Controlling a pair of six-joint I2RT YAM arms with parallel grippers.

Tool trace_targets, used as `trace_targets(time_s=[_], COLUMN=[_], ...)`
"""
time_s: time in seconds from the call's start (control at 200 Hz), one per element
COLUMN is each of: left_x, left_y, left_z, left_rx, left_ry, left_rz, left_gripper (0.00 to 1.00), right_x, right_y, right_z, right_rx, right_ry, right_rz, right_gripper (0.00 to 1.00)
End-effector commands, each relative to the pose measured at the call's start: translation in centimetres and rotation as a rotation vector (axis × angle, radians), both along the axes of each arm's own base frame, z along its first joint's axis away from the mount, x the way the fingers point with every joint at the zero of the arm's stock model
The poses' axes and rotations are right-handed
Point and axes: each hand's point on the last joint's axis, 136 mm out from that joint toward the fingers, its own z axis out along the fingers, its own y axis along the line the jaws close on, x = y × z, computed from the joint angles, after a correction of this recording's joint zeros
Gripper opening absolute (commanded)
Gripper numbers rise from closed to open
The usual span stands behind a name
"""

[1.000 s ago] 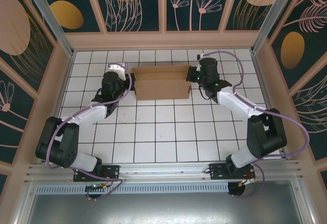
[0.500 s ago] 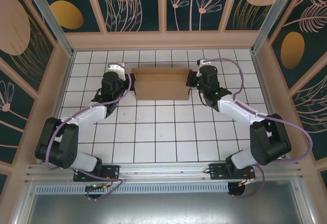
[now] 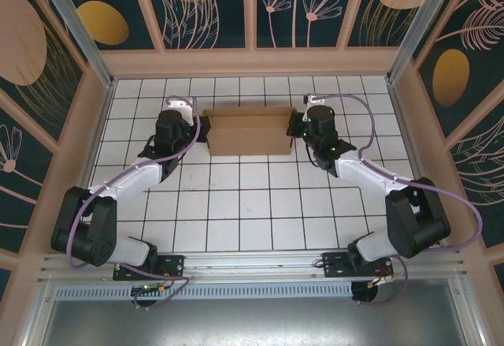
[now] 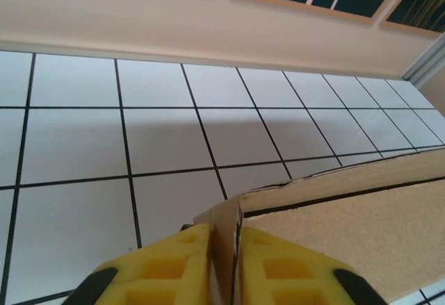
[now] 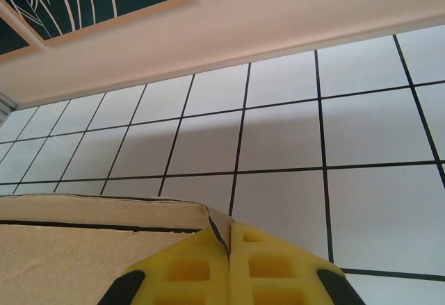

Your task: Fold the paper box

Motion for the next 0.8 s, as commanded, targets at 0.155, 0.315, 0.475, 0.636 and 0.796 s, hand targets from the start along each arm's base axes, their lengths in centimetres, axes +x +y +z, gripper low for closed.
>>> trace_targets(time_s=[0.155,0.315,0.475,0.636,0.796], left_x=[-2.0,-2.0,-2.5,-2.9,-3.5], left_y=[-1.7,-1.7,-2.0,-2.1,-2.0], left_z=[0.5,0.8,1.7,0.2,-1.8], left_rx=[0.039,0.041,-0.006,-0.031,-0.045], left_ry=[0.067,0.067,0.051,0.073,0.100], left_rz=[-0.111,-0.118,-0.140,-0.152,-0.148], left_gripper=[0.21,0.22,0.20,0.13,0.02], right_x=[-4.0,-4.1,-4.4,-4.7,-5.2], right_y=[0.8,0.7,0.4,0.3,0.5], right_z=[-7.5,-7.6,-7.7,-8.1,-8.8], right_rx=[-0.125,-0.132,-0.135,-0.120,-0.108], right_ry=[0.249,0.252,0.254,0.251,0.235], right_rz=[0.094,0.096,0.091,0.088,0.105], right_gripper=[0.00,0.00,0.00,0.00,0.00])
